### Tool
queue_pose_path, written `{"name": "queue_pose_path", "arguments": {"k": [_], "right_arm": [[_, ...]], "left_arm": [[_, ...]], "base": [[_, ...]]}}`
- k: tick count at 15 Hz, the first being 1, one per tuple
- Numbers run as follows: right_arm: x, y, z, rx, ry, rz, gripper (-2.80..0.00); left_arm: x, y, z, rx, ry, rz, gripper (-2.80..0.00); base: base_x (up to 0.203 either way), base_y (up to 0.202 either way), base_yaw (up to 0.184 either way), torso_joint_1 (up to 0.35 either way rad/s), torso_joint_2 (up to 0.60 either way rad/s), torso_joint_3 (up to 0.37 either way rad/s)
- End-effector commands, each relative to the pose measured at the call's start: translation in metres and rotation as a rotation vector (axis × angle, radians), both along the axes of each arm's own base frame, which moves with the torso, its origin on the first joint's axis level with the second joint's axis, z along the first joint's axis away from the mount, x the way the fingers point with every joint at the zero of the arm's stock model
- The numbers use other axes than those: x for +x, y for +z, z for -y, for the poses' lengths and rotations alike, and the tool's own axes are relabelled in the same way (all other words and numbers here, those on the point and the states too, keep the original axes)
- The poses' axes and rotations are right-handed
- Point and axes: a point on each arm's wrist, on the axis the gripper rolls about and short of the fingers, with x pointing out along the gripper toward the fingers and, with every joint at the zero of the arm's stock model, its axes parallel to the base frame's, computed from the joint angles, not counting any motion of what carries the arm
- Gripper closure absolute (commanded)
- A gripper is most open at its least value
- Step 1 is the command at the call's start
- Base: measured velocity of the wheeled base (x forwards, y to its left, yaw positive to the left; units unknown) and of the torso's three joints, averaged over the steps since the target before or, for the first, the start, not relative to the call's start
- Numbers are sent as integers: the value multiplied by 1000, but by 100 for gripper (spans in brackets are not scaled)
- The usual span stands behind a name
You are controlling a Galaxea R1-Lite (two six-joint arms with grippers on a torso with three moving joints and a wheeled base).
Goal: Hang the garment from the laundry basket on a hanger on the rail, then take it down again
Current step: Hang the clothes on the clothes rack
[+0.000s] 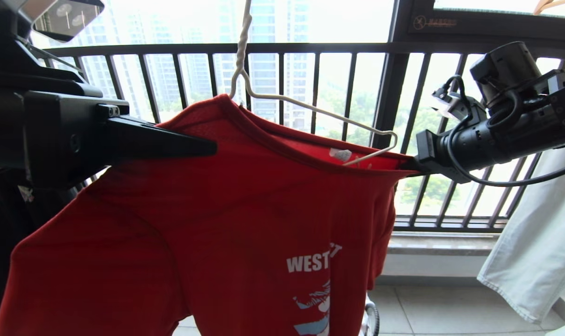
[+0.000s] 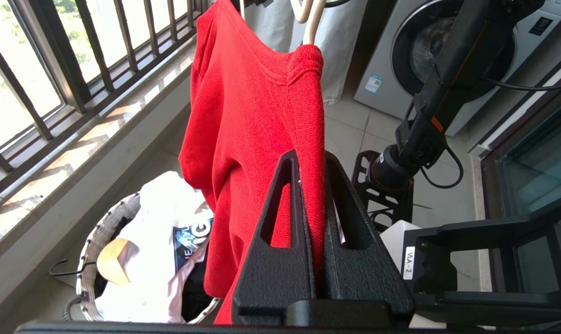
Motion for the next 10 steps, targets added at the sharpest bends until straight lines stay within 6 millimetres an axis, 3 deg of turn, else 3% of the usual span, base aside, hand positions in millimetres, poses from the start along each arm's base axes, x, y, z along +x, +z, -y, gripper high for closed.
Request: {"name": "queue_pose_path", "arguments": {"k": [1, 10], "right_arm": [[-1, 6, 5, 7, -15, 16, 0], [-7, 13, 8, 11, -21, 37, 0]], "left_arm": [[3, -5, 1, 7, -5, -23, 0], [29, -26, 19, 51, -50, -66, 0]], "base": [[0, 0, 0, 0, 0, 0], [0, 0, 0, 0, 0, 0]]}}
